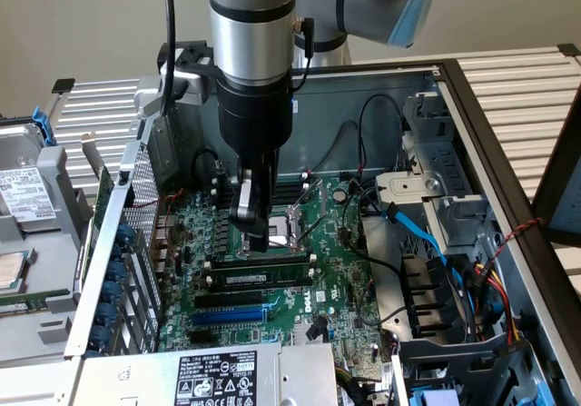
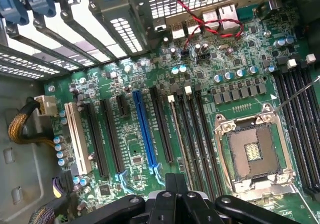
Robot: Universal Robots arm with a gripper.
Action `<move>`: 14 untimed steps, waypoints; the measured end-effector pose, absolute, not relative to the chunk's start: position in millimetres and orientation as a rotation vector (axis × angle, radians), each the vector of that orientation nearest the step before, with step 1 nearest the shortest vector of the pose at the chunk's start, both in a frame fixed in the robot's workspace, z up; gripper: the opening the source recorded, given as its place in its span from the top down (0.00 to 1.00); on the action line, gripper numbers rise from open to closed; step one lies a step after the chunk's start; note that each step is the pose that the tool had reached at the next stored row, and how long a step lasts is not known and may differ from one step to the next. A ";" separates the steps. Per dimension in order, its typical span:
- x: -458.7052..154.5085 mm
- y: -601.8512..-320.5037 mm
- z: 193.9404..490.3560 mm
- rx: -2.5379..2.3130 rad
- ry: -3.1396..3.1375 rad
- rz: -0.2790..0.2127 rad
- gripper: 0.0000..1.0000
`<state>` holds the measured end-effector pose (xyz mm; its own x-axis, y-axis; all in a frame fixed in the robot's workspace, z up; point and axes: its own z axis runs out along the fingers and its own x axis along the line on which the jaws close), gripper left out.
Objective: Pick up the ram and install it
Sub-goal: 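Press down the ram until it locks into place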
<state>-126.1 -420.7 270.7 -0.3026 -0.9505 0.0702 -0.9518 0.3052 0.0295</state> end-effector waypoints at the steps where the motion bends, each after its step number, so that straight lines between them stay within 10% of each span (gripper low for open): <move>1: -126.1 -420.7 270.6 1.789 -2.492 0.026 0.90; 14: -126.1 -420.7 267.2 1.521 -2.662 0.014 0.90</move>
